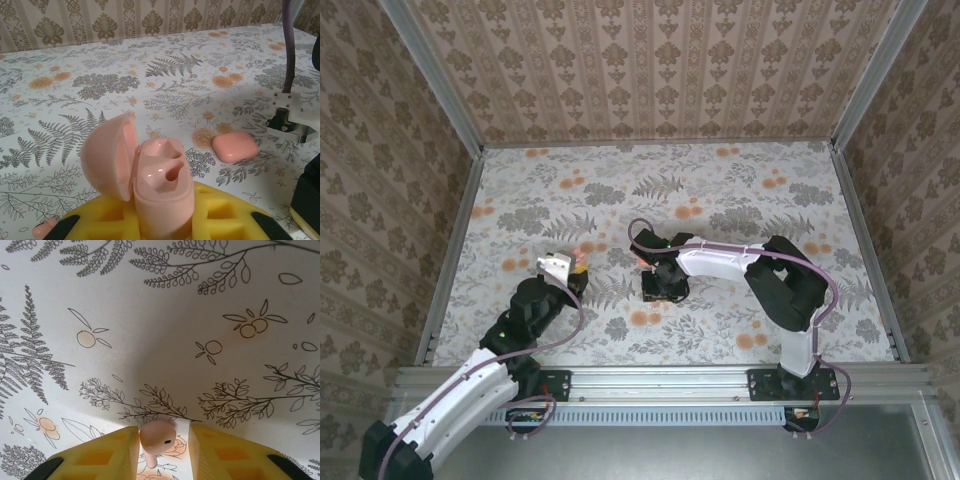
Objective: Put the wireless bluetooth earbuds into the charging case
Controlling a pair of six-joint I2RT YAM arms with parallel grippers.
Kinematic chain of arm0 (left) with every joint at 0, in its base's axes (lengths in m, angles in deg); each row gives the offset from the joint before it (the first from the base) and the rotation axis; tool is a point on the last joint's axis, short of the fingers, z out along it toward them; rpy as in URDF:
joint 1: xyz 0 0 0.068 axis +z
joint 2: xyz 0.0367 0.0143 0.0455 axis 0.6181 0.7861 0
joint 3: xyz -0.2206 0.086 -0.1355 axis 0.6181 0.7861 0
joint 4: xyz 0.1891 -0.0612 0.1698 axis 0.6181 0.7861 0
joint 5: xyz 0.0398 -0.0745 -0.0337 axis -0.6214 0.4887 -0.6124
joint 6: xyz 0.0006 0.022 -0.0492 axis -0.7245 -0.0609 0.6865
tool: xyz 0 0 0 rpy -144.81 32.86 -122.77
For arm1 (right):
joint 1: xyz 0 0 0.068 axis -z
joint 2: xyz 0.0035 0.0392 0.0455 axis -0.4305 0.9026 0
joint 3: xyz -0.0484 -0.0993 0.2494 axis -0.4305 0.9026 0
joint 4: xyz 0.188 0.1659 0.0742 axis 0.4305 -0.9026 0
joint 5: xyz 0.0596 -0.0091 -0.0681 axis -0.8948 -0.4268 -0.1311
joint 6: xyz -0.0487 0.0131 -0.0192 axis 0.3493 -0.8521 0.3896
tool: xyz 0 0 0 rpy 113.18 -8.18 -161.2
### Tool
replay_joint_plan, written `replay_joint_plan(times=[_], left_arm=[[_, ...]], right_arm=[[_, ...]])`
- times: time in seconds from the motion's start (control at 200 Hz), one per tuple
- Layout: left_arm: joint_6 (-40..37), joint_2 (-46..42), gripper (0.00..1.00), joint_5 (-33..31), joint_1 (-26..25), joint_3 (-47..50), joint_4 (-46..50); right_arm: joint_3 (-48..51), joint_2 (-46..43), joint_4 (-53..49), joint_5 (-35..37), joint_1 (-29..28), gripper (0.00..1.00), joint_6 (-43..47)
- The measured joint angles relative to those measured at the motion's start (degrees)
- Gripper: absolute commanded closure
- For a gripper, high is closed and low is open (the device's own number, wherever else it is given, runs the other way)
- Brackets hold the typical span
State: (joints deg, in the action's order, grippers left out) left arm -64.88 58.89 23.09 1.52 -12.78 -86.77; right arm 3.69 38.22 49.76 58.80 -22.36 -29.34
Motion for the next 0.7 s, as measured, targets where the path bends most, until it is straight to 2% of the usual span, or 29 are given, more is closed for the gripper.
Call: replay_joint_plan(times=[0.255,0.7], left_arm=[[0.0,0.0,0.84,0.0,0.0,0.0,0.0],[0.0,0.83,0.84,0.87,0.0,0.9,-0.68]], right_arm=[[-0.28,0.2,-0.57,0.39,0.0,0.76,0.15],[2.69,-2.36,3.41,2.27,-0.2,0.78,0.09]])
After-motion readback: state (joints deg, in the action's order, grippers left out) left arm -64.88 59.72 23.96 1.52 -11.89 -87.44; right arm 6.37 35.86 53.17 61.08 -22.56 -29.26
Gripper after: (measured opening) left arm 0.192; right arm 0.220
